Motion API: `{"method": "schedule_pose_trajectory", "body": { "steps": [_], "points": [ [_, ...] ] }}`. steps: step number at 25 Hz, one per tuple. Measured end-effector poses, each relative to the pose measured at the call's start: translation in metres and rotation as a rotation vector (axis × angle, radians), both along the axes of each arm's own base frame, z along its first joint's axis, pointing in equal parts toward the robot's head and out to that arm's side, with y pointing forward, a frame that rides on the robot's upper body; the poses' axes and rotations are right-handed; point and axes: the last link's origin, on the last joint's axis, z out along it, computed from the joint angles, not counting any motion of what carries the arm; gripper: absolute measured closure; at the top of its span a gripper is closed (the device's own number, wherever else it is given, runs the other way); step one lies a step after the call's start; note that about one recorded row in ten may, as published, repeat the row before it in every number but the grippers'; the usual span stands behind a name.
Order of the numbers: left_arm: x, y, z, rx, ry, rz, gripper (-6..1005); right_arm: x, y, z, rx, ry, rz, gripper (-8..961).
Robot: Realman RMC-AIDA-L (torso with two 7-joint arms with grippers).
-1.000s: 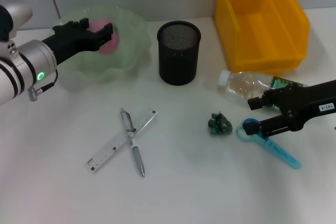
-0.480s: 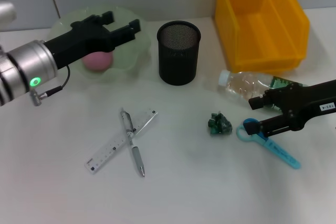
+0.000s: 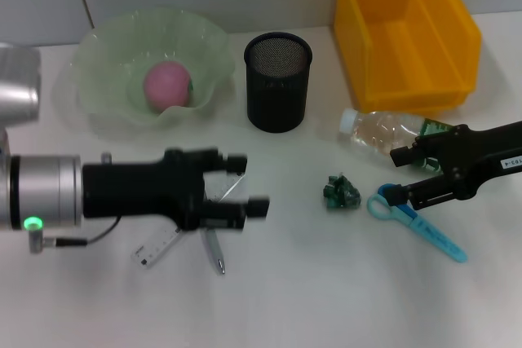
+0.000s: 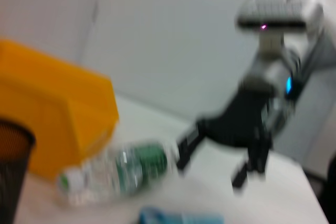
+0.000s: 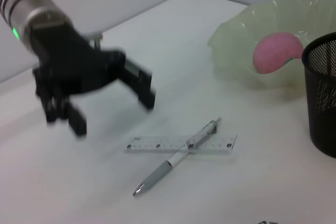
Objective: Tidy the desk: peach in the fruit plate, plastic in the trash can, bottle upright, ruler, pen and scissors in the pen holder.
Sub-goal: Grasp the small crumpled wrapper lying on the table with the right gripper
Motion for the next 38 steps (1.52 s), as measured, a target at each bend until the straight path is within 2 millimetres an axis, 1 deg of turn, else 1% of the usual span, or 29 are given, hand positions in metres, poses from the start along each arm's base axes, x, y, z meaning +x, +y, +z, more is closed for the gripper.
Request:
{"method": "schedule_pose_trajectory", "body": {
  "steps": [1, 3, 4, 5, 6, 7, 8, 9, 10, 11, 12, 13, 14, 15, 16, 18, 19, 22, 23, 24, 26, 27, 29, 30, 34, 38],
  "points": [
    [-0.007, -0.005, -0.004, -0.019, 0.041, -0.005, 162, 0.0, 0.0, 0.0, 0.0, -0.001, 0.002, 141],
    [-0.011, -0.007, -0.005, -0.018, 0.052, -0.002, 162, -0.003, 0.001, 0.001, -0.003, -0.002, 0.012, 141],
    [-0.015, -0.008, -0.004, -0.003, 0.053, 0.005, 162, -0.008, 0.002, 0.003, -0.017, -0.011, 0.025, 141],
    [-0.015, -0.008, -0.004, -0.003, 0.053, 0.005, 162, -0.008, 0.002, 0.003, -0.017, -0.011, 0.025, 141],
    [-0.017, -0.009, -0.002, 0.011, 0.047, 0.01, 162, -0.018, 0.005, 0.003, -0.044, -0.044, 0.035, 141],
    [-0.018, -0.009, -0.001, 0.019, 0.043, 0.014, 162, -0.023, 0.007, 0.002, -0.059, -0.064, 0.036, 141],
    [-0.019, -0.009, 0.0, 0.024, 0.038, 0.017, 162, -0.023, 0.007, 0.002, -0.059, -0.064, 0.036, 141],
    [-0.02, -0.009, 0.001, 0.028, 0.035, 0.019, 161, -0.035, 0.012, 0.0, -0.091, -0.132, 0.026, 141],
    [-0.02, -0.009, 0.001, 0.028, 0.035, 0.019, 161, -0.035, 0.012, 0.0, -0.091, -0.132, 0.026, 141],
    [-0.021, -0.01, 0.002, 0.031, 0.031, 0.021, 161, -0.048, 0.018, -0.002, -0.106, -0.194, 0.015, 141],
    [-0.021, -0.01, 0.002, 0.031, 0.031, 0.021, 161, -0.048, 0.018, -0.002, -0.106, -0.194, 0.015, 141],
    [-0.021, -0.01, 0.002, 0.03, 0.031, 0.021, 162, -0.054, 0.021, -0.002, -0.11, -0.224, 0.011, 141],
    [-0.021, -0.011, 0.002, 0.029, 0.03, 0.021, 162, -0.065, 0.026, -0.005, -0.113, -0.272, 0.009, 141],
    [-0.021, -0.011, 0.002, 0.029, 0.03, 0.021, 162, -0.065, 0.026, -0.005, -0.113, -0.272, 0.009, 141],
    [-0.021, -0.011, 0.002, 0.029, 0.03, 0.022, 163, -0.073, 0.032, -0.008, -0.108, -0.319, 0.017, 141],
    [-0.022, -0.011, 0.002, 0.029, 0.03, 0.023, 163, -0.077, 0.035, -0.01, -0.107, -0.344, 0.022, 141],
    [-0.023, -0.012, 0.002, 0.029, 0.031, 0.026, 164, -0.081, 0.038, -0.018, -0.115, -0.391, 0.031, 141],
    [-0.024, -0.013, 0.002, 0.029, 0.031, 0.029, 165, -0.082, 0.041, -0.029, -0.124, -0.443, 0.038, 141],
    [-0.024, -0.013, 0.003, 0.029, 0.031, 0.03, 165, -0.081, 0.042, -0.035, -0.125, -0.469, 0.043, 141],
    [-0.024, -0.013, 0.003, 0.03, 0.031, 0.032, 165, -0.08, 0.043, -0.048, -0.132, -0.512, 0.061, 141],
    [-0.025, -0.013, 0.003, 0.031, 0.032, 0.033, 165, -0.078, 0.043, -0.059, -0.138, -0.547, 0.083, 142],
    [-0.025, -0.013, 0.003, 0.032, 0.032, 0.034, 165, -0.078, 0.043, -0.059, -0.138, -0.547, 0.083, 142],
    [-0.025, -0.013, 0.003, 0.031, 0.033, 0.038, 165, -0.076, 0.045, -0.07, -0.131, -0.574, 0.101, 142],
    [-0.025, -0.013, 0.003, 0.031, 0.033, 0.038, 165, -0.076, 0.045, -0.07, -0.131, -0.574, 0.101, 143],
    [-0.025, -0.013, 0.003, 0.033, 0.032, 0.041, 165, -0.073, 0.049, -0.08, -0.116, -0.57, 0.101, 144],
    [-0.025, -0.012, 0.003, 0.034, 0.033, 0.042, 165, -0.074, 0.051, -0.084, -0.105, -0.558, 0.107, 145]
  ]
}}
